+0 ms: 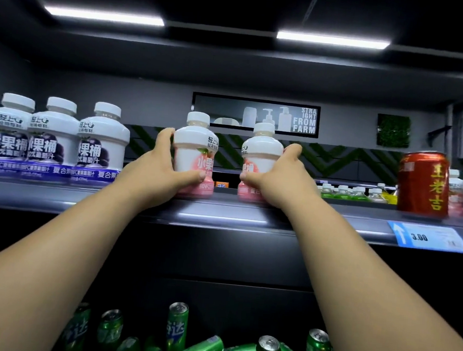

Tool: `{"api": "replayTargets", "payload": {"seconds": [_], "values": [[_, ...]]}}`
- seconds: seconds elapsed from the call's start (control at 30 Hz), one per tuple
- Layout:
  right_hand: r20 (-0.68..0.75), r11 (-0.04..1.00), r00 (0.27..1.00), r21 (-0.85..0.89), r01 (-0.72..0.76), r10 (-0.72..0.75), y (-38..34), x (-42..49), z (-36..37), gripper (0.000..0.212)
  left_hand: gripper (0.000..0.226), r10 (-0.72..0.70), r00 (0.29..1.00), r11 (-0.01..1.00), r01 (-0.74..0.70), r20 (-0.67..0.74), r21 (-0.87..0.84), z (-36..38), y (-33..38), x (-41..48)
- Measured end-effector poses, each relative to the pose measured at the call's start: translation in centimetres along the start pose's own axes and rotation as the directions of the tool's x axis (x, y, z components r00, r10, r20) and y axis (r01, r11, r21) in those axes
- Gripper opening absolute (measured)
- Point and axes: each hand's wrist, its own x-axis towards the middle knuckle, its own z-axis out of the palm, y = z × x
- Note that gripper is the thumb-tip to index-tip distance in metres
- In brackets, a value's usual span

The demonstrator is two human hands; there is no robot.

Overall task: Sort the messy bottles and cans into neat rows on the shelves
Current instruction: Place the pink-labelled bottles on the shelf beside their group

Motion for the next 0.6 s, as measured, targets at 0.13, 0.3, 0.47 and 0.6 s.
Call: {"api": "replayTargets", "payload": {"seconds": [0.13, 0.3, 0.47, 0.6], "values": [[0.046, 0.986, 0.998, 0.163, 0.040, -0.048, 0.4, -0.2, -0.3, 0.076, 0.081, -0.038, 0.999, 0.997, 0.036, 0.034, 0.069, 0.6, 1.2, 0.6], [0.062, 0.985, 0.992, 0.146, 0.097, -0.107, 0.8, -1.2, -0.4, 0.086, 0.097, -0.147, 0.989, 0.988, 0.148, -0.030, 0.040, 1.6, 2.2, 0.6], [0.034, 0.980, 0.991, 0.156, 0.124, -0.131, 1.4, -1.0, -0.4, 0.102, 0.072, -0.121, 0.993, 0.993, 0.120, -0.015, -0.016, 1.4, 1.3, 0.6], [0.020, 0.984, 0.987, 0.087, 0.159, -0.161, 1.1, -1.3, -0.3, 0.092, 0.065, -0.025, 1.000, 0.999, 0.024, 0.017, 0.036, 1.5, 1.3, 0.2]]}}
